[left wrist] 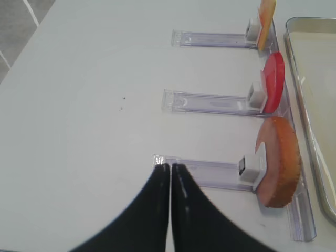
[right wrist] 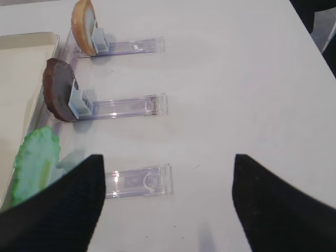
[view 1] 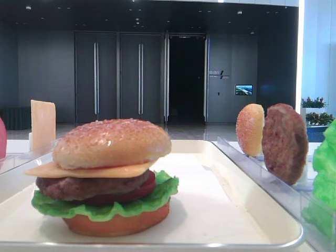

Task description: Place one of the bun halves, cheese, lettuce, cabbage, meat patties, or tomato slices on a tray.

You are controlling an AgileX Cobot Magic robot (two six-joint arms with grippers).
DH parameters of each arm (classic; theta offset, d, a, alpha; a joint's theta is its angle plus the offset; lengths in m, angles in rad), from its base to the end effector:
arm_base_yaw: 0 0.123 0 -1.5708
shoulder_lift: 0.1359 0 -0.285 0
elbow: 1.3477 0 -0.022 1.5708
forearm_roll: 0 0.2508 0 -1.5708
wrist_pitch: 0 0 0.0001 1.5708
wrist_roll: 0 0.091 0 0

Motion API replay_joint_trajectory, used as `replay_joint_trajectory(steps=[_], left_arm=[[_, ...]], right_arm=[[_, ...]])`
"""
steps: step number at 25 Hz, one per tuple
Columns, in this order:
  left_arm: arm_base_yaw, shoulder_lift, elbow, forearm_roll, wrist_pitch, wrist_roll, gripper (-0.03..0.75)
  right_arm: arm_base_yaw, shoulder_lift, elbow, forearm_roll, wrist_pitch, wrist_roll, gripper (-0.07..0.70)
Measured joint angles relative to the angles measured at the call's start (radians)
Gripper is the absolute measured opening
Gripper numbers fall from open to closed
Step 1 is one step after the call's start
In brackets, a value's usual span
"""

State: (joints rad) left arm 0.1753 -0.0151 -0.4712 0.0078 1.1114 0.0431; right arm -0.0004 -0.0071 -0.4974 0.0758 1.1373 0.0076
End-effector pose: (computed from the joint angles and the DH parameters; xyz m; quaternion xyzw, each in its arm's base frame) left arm -0.0061 -0.0004 0.2652 -0.0577 0.8677 0.0577 0.4904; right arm -0.0091 0.0063 0.2706 0.0005 0.8709 0.0395 0.4900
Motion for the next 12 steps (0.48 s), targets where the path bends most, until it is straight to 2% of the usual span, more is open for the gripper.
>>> replay_joint_trajectory(steps=[12], left_arm=[[0.0, 0.0, 0.0, 0.0, 0.0, 0.0, -0.001]], right_arm=[[0.0, 0.0, 0.0, 0.0, 0.0, 0.001, 0.514]])
